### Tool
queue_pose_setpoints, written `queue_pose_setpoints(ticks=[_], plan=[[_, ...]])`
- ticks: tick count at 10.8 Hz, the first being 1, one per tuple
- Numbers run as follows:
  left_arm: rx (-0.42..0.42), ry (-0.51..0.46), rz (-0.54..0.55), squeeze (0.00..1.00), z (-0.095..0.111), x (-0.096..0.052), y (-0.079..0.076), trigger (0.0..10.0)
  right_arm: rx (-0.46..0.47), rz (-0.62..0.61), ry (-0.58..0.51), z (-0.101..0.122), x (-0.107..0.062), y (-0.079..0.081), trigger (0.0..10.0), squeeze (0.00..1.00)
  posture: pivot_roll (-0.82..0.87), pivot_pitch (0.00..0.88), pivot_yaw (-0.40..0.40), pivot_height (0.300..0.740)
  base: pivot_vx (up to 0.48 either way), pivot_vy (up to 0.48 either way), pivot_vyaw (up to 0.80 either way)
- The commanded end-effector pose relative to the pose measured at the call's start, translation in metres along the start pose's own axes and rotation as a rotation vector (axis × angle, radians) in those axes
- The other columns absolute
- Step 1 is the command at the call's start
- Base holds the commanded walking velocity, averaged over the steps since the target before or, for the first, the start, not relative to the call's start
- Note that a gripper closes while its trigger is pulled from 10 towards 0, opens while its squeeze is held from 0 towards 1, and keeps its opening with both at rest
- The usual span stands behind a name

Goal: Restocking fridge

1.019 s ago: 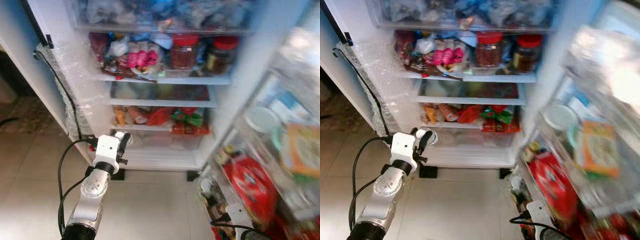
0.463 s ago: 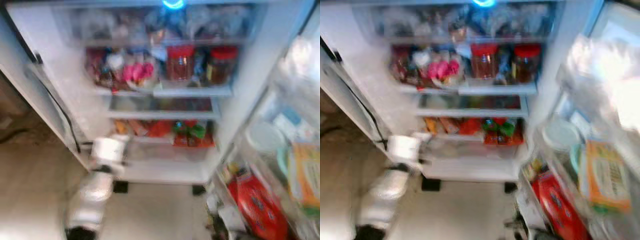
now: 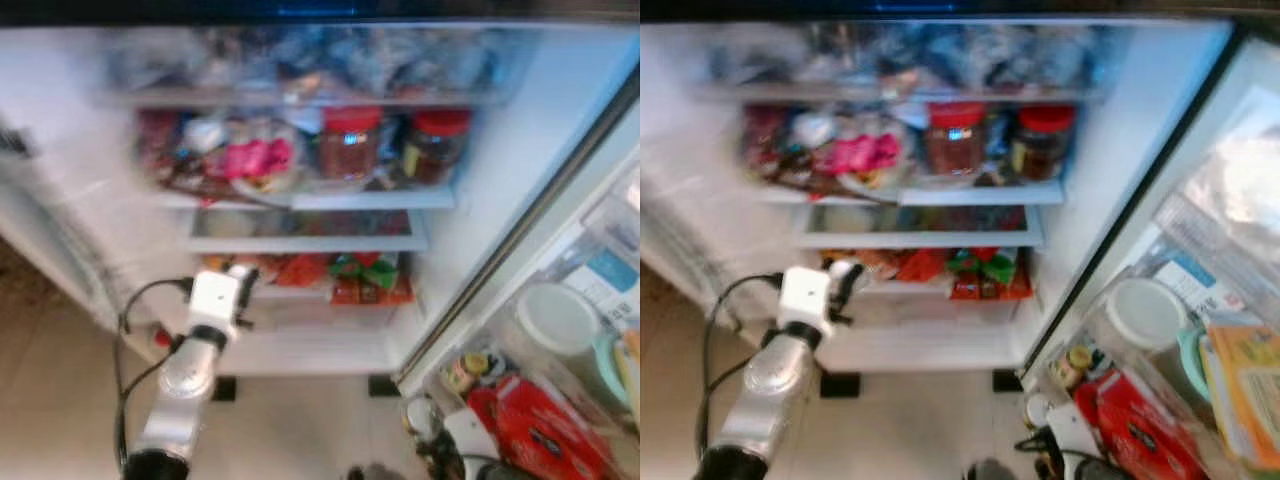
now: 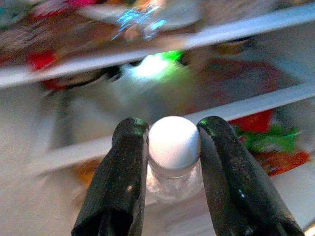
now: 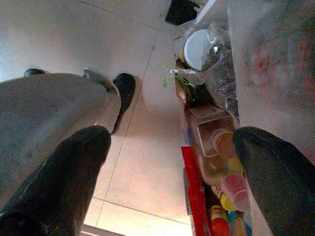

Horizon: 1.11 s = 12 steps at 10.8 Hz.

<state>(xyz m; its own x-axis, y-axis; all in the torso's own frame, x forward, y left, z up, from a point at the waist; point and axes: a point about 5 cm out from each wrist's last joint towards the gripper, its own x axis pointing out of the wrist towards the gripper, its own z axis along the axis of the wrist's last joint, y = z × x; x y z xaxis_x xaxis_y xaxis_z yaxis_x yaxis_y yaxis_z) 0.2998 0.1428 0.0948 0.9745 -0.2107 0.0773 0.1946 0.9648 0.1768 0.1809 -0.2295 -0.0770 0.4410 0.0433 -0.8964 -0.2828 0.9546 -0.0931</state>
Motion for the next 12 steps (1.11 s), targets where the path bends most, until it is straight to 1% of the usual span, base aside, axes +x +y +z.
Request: queue_pose_setpoints(ticks=[1, 2, 4, 5, 7, 10, 12], plan=[[0.015, -0.007, 0.013, 0.0, 0.002, -0.001, 0.007, 10.0, 0.0, -0.042, -0.027, 0.006, -0.003, -0.012, 10.0, 0.0, -0.15, 0.164, -0.042, 0.74, 0.285, 0.0, 0.0], [0.013, -0.007, -0.004, 0.0, 0.002, -0.001, 0.006, 10.0, 0.002, -0.04, -0.03, 0.007, -0.003, -0.012, 10.0, 0.0, -0.15, 0.163, -0.041, 0.74, 0.0, 0.0, 0.0], [0.018, -0.009, -0.078, 0.0, 0.003, -0.002, -0.001, 10.0, 0.013, -0.037, -0.042, 0.007, -0.003, -0.011, 10.0, 0.0, -0.15, 0.162, -0.042, 0.74, 0.0, 0.0, 0.0], [0.021, 0.008, -0.131, 0.0, 0.0, -0.003, -0.006, 10.0, 0.017, -0.033, -0.045, 0.007, -0.003, -0.011, 10.0, 0.0, -0.15, 0.162, -0.042, 0.74, 0.0, 0.0, 0.0], [0.03, 0.025, -0.189, 0.0, -0.002, -0.006, -0.009, 10.0, 0.014, -0.029, -0.046, 0.008, -0.003, -0.011, 10.0, 0.0, -0.15, 0.161, -0.041, 0.74, 0.0, 0.0, 0.0], [0.05, 0.013, -0.203, 0.0, 0.001, -0.006, -0.008, 10.0, 0.031, -0.027, -0.061, 0.008, -0.003, -0.01, 10.0, 0.0, -0.15, 0.165, -0.041, 0.74, 0.0, 0.0, 0.0], [0.061, -0.003, -0.197, 0.0, 0.004, -0.005, -0.009, 10.0, 0.025, -0.023, -0.059, 0.008, -0.003, -0.01, 10.0, 0.0, -0.15, 0.168, -0.041, 0.74, 0.0, 0.0, 0.0]])
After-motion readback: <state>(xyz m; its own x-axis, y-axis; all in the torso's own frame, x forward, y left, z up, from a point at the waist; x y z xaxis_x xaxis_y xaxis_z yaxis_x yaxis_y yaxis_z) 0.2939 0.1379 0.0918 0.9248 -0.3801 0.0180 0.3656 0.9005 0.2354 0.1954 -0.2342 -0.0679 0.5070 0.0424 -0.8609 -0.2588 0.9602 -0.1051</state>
